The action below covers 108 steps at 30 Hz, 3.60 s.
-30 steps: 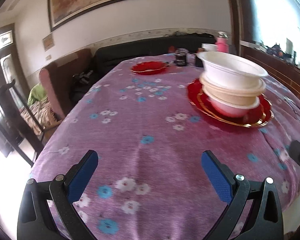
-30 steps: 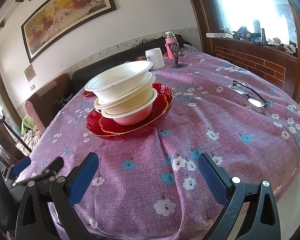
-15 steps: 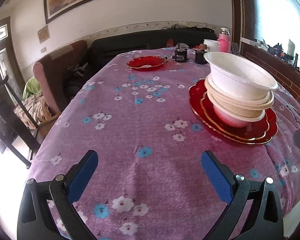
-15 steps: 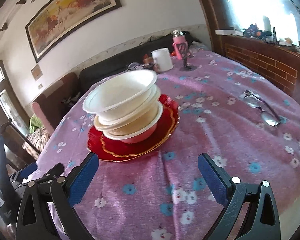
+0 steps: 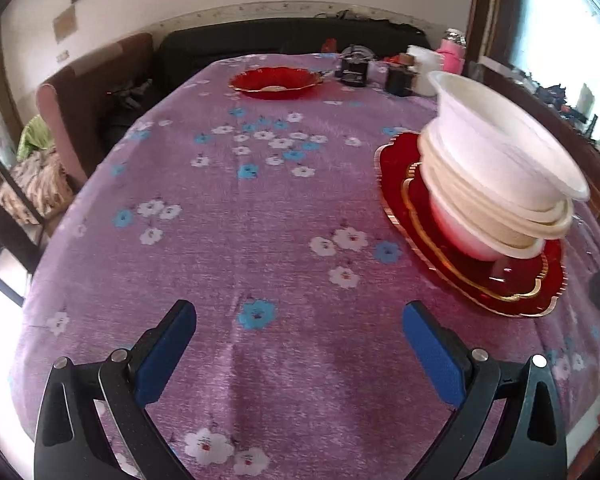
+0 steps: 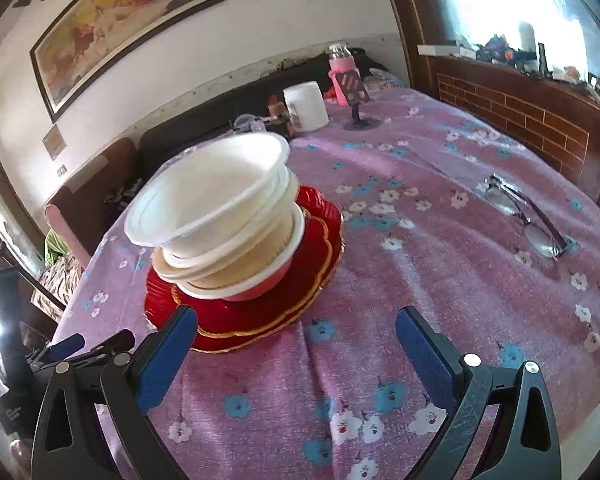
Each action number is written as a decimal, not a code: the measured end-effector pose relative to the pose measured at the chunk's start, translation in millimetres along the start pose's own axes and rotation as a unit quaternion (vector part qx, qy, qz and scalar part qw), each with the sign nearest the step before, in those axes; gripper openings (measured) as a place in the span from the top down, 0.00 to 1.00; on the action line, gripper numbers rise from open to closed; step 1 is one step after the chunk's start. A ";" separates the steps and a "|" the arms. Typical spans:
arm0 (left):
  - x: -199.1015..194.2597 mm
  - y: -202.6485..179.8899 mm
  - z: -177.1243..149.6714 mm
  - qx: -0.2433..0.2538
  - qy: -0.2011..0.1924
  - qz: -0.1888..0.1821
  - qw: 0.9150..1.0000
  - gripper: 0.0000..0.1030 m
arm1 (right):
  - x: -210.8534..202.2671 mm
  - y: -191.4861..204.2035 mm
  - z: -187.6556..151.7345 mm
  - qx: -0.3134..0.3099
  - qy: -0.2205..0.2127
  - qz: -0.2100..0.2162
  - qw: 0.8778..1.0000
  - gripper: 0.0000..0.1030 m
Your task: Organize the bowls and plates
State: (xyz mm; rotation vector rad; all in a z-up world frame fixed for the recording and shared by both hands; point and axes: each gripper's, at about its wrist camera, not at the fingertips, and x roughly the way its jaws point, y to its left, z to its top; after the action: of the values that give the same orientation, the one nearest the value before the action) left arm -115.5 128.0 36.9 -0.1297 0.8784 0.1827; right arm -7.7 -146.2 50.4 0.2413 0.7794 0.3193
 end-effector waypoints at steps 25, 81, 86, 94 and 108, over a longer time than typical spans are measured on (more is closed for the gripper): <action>36.1 -39.8 29.1 0.042 0.035 -0.074 0.996 0.00 | 40.0 -20.4 17.1 0.049 0.053 0.050 0.996 0.81; -17.4 -53.5 -12.9 0.073 -0.055 -0.040 0.995 0.00 | -6.9 3.2 -10.6 0.007 -0.009 0.041 0.999 0.43; -34.5 -50.4 -37.8 0.076 -0.085 -0.038 0.993 0.00 | -20.8 7.4 -25.3 -0.010 -0.035 0.019 0.999 0.35; -56.0 -36.2 -57.3 0.051 -0.159 0.004 0.986 0.00 | -51.0 24.6 -55.7 -0.039 -0.104 -0.004 0.994 0.16; -61.7 -11.8 -61.4 -0.002 -0.200 0.041 0.979 0.00 | -45.9 34.8 -63.8 -0.052 -0.099 -0.014 0.994 0.07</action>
State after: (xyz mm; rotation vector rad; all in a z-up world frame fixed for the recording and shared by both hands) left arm -197.6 98.5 46.3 -0.0577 0.4827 0.2774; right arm -91.0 -124.8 47.6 0.1599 0.5690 0.3032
